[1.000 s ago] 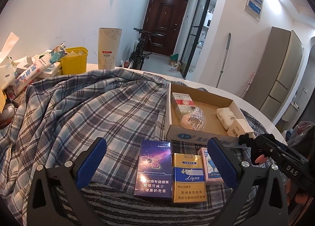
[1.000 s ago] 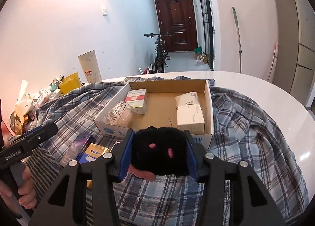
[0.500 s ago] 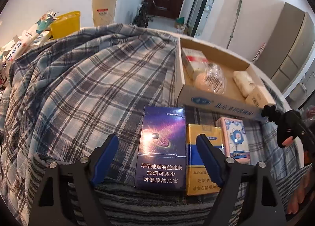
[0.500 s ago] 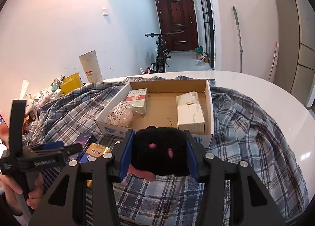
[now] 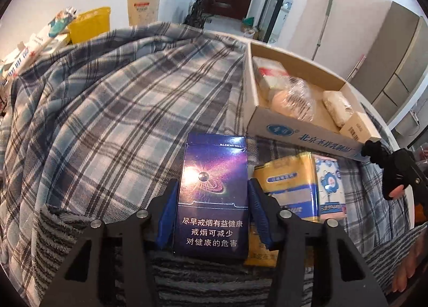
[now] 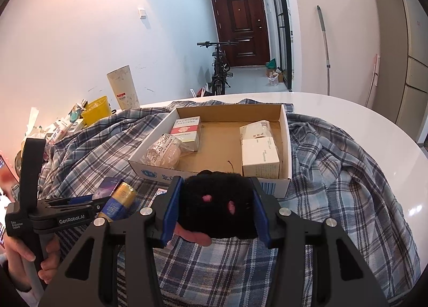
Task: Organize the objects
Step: 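Grasp the purple cigarette pack with the left gripper while the right holds the plush, then carry the purple pack into the cardboard box and open the left gripper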
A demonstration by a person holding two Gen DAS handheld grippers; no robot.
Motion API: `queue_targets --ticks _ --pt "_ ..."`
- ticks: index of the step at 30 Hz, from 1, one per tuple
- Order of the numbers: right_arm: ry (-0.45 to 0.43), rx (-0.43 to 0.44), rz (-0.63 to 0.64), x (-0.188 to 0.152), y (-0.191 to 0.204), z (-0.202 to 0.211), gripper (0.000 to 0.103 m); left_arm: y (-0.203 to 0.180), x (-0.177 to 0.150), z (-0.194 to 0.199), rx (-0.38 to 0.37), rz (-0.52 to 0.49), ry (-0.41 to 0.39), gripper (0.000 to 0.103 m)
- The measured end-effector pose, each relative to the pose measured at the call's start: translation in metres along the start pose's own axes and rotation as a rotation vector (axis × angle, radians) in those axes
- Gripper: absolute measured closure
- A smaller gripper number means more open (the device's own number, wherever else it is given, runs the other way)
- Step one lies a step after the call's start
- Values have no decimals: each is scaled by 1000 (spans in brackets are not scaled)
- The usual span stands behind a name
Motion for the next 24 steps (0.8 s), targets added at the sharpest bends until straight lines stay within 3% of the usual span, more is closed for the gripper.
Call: queue_targets --ticks 5,11,13,24 --pt "-10 0 1 1 1 2 56 -7 2 16 -2 -38 -81 49" --pt "-49 18 7 4 4 9 56 -33 1 73 95 -166 -367 49" --pt "-60 17 17 4 6 11 56 -43 0 80 100 -210 -408 49" --pt "-75 11 19 7 6 13 56 -43 2 85 102 -209 -428 49"
Point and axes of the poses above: each gripper's, at about its wrist camera, not at the fingertips, and z roughly against the way its jaws point, y to its left, x to its top, the point moved 9 cm from there along -z, roughly the way its jaws point, and after that the axes turned 14 degrees about y, right-handed, at the moved point
